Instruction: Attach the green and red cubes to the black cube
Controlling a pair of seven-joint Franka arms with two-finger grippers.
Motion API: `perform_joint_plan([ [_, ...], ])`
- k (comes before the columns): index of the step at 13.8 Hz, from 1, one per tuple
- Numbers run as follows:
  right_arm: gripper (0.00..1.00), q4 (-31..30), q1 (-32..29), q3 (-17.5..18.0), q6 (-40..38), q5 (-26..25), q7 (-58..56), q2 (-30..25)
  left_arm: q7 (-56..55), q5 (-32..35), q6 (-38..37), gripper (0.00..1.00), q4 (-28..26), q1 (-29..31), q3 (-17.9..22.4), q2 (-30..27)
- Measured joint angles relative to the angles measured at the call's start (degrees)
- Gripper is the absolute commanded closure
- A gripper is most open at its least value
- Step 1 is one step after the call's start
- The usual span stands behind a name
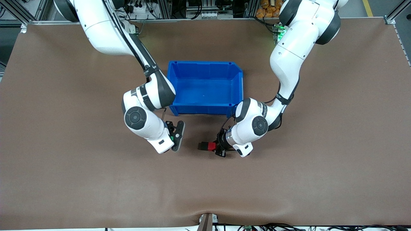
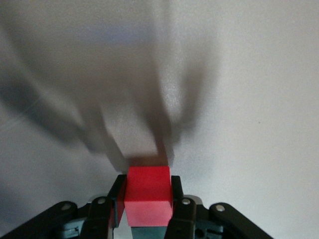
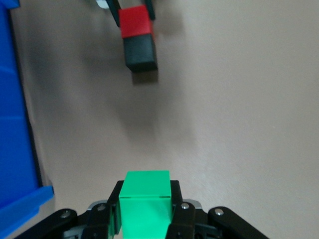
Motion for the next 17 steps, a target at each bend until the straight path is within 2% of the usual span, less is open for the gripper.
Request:
perform_joint_plan([
  [7, 1.0, 2.8, 1.4, 0.0, 1.4, -1.0, 4.0, 3.5, -0.1, 0.1, -0.2, 0.0, 1.3, 0.3, 0.5, -0.1],
  [10, 1.0, 6.8, 3.6, 0.0, 1.3, -5.1, 11.0, 6.0, 0.3, 0.5, -4.8, 0.0, 1.9, 1.9, 0.9, -1.9],
  [14, 1.0, 13.1, 5.4, -0.1, -0.6, -9.3, 12.3, 10.7, 1.6, 4.6, -11.3, 0.0, 1.9, 5.4, 0.9, -4.5],
  [17, 1.0, 15.4, 6.1, -0.1, -0.8, -10.2, 12.4, 12.9, 2.1, 7.3, -12.5, 0.0, 1.9, 6.3, 0.9, -5.3],
])
